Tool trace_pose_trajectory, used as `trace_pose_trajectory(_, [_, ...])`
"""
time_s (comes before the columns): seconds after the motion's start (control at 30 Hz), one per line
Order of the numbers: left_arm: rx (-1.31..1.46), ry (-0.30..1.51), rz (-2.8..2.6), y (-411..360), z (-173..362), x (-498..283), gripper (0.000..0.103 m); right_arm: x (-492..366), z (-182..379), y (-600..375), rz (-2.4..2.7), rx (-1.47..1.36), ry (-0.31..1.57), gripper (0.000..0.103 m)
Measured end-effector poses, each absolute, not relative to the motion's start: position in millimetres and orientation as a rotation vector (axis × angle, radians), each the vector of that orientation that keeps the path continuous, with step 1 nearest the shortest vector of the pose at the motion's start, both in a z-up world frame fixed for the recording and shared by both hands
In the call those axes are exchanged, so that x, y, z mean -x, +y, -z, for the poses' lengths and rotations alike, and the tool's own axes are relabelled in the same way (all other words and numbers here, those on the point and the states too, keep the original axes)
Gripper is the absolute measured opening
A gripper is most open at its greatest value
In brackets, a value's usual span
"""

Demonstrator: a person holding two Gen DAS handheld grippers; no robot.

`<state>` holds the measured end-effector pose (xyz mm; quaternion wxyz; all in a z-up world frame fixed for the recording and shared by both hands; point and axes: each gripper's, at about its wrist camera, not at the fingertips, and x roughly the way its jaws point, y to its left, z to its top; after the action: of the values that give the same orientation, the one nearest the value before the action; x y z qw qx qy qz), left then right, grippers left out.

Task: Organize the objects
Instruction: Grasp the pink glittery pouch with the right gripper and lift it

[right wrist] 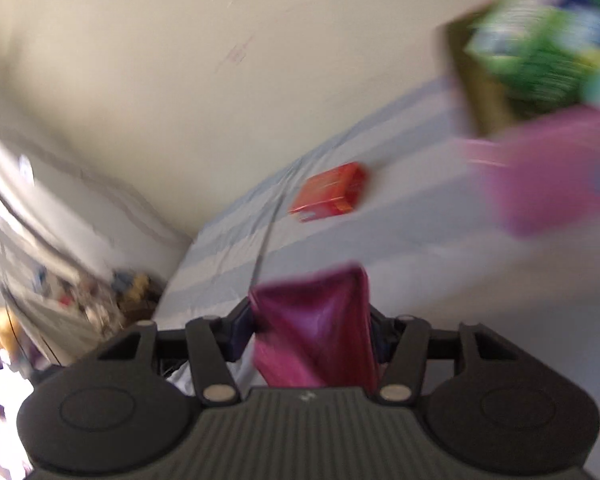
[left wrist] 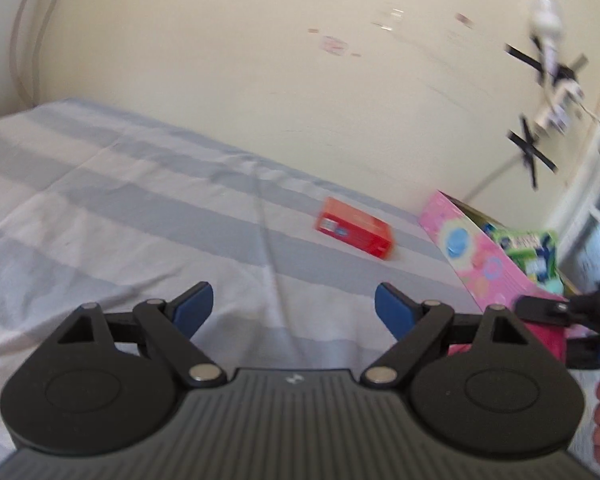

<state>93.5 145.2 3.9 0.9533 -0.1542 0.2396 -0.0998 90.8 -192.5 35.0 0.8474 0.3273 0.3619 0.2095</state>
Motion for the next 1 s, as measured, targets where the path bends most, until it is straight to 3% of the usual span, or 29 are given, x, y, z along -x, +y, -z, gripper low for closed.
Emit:
trace_pose_trajectory(0.13, [0.383, 0.502, 0.373, 115, -15, -86, 0.09, -51, -22, -240, -0.266, -0.696, 0.717, 0.077])
trace_pose_trajectory(0.37, [0.277, 0.567, 0.523, 50, -23, -86, 0.09, -22, -23, -266, -0.265, -0.568, 0.642, 0.079])
trace_pose_trajectory(0.6, [0.221, 0.653, 0.583, 27, -12, -91, 0.083, -18, -21, -199, -0.411, -0.239, 0.652, 0.078])
trace_pose_trajectory(0.67, [0.227, 0.669, 0.605, 23, -11, -92, 0.083, -20, -16, -190, -0.411, -0.198, 0.66, 0.075])
trace_pose_trajectory(0.77, [0.234, 0.706, 0.625, 15, -6, -97, 0.082, -31, -7, -189, -0.421, -0.22, 0.687, 0.06])
trace_pose_trajectory(0.83, [0.234, 0.72, 0.637, 8, -3, -98, 0.076, -35, -4, -187, -0.417, -0.234, 0.679, 0.052])
trace_pose_trajectory(0.87, [0.222, 0.716, 0.636, 4, -5, -97, 0.073, -34, -7, -187, -0.414, -0.224, 0.658, 0.039])
trace_pose_trajectory(0.9, [0.21, 0.721, 0.646, -1, -9, -96, 0.072, -33, -11, -189, -0.439, -0.226, 0.641, 0.033])
trace_pose_trajectory(1.0, [0.203, 0.673, 0.653, -10, -30, -92, 0.071, -31, -25, -200, -0.421, -0.24, 0.589, 0.033])
